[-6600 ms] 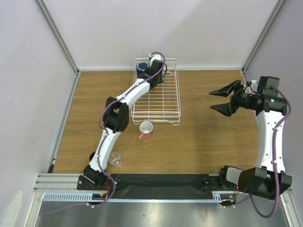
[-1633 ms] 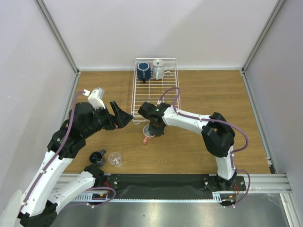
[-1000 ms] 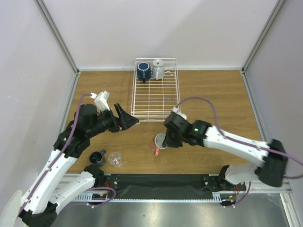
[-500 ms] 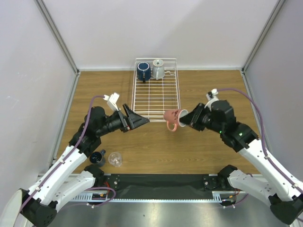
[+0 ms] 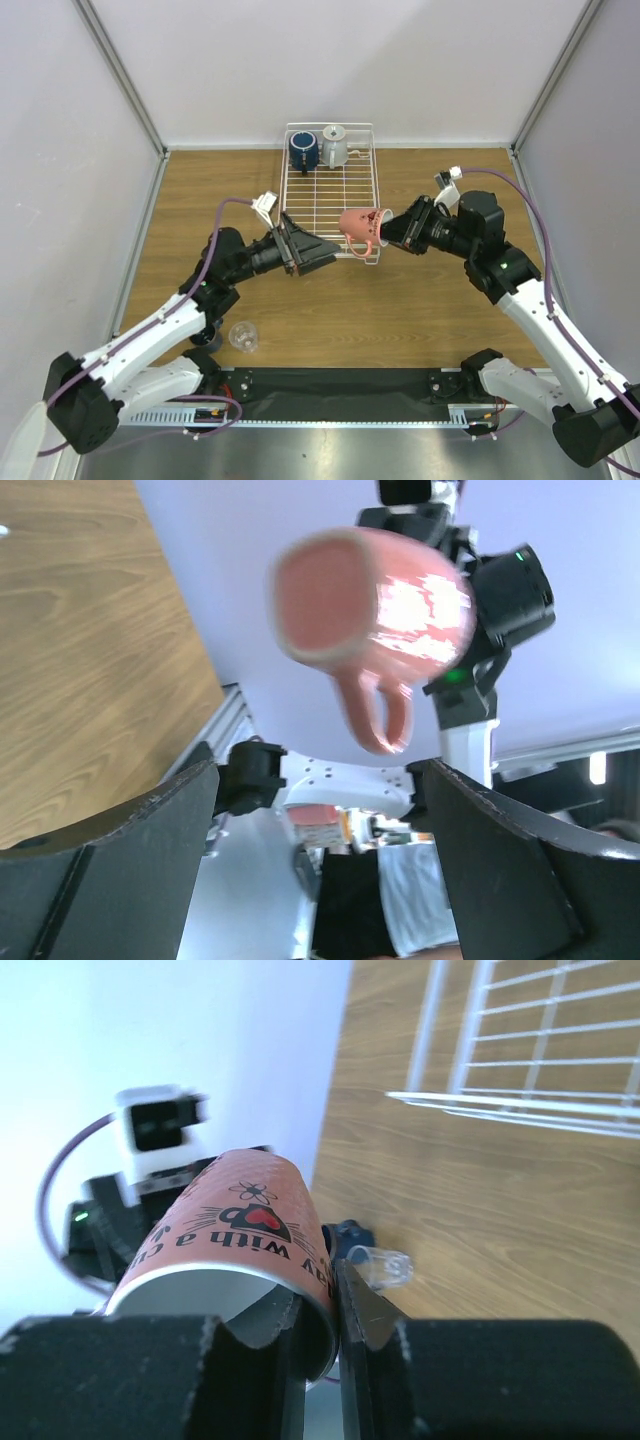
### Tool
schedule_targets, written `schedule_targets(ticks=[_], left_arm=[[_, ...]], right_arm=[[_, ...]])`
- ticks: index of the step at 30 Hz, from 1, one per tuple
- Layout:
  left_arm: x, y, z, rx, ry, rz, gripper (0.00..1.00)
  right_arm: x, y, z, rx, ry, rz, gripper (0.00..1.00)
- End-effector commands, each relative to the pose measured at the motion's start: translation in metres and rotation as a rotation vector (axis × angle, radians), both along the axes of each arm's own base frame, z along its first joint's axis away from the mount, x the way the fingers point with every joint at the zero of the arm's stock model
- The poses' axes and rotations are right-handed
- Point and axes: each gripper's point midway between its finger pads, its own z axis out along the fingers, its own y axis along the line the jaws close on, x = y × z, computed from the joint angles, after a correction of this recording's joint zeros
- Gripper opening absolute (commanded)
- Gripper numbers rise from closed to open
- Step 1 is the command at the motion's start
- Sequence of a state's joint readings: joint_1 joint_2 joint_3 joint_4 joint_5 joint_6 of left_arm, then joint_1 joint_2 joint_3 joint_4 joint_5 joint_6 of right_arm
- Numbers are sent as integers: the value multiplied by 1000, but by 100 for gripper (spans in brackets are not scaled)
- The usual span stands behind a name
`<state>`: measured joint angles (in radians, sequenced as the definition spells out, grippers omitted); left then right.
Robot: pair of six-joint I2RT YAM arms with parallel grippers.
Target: Load the cups into the dish rack
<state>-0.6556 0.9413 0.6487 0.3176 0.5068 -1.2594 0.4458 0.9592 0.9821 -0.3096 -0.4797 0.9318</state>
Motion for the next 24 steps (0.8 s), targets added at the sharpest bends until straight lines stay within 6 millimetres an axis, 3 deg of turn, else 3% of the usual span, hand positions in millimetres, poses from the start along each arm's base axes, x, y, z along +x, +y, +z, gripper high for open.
schedule_targets(ticks=[1,2,11,24], left_arm=[[2,-10,26,-129,-4,-31,89],[5,-14,24,-131,15,-35,89],[13,-35,60,-220,16,-70,87],[21,-46,66,-251,50,-84,79]], right_arm=[[-4,9,53,125,-182,61,0],[-3,9,58,139,-203,61,0],[0,23,54,165,-229,100,0],[9,28,43,151,-212,116,0]])
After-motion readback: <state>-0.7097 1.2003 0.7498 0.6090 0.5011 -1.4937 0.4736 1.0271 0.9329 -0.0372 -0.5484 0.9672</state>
